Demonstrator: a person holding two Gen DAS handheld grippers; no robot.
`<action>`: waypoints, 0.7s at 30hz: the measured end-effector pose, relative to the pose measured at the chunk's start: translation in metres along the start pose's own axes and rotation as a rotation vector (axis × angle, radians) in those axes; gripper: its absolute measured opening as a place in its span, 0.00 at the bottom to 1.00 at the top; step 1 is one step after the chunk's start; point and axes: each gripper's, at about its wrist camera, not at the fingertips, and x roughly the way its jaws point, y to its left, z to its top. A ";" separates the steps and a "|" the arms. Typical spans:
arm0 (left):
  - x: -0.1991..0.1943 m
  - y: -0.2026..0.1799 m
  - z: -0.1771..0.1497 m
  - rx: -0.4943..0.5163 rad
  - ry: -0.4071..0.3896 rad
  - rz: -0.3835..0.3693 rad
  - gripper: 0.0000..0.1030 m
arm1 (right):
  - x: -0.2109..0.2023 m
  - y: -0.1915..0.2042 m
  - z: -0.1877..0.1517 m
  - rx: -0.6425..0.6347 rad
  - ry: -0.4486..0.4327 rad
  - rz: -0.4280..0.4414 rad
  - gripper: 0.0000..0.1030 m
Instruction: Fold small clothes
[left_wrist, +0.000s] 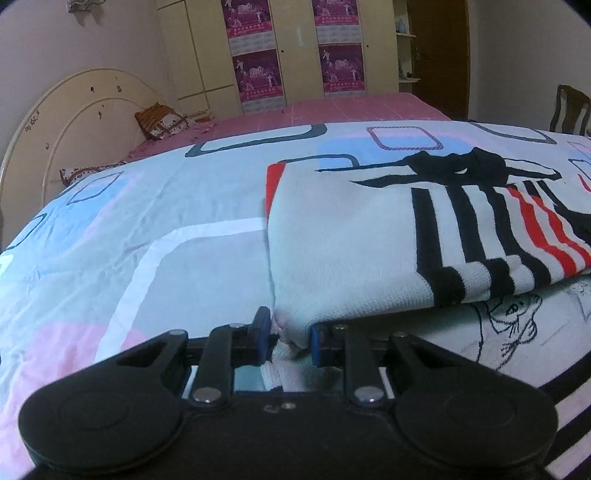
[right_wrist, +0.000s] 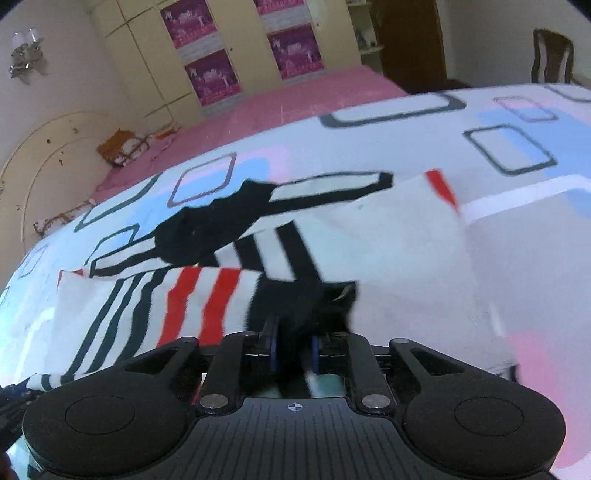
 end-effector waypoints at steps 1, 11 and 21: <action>0.000 0.000 0.000 0.000 0.003 -0.002 0.21 | -0.003 -0.003 0.001 0.005 0.000 0.004 0.14; -0.023 0.021 -0.004 -0.055 0.055 -0.128 0.54 | -0.019 -0.012 -0.006 -0.050 0.003 0.016 0.15; -0.006 0.031 0.034 -0.195 0.030 -0.183 0.69 | 0.003 -0.017 0.006 -0.047 0.013 -0.014 0.59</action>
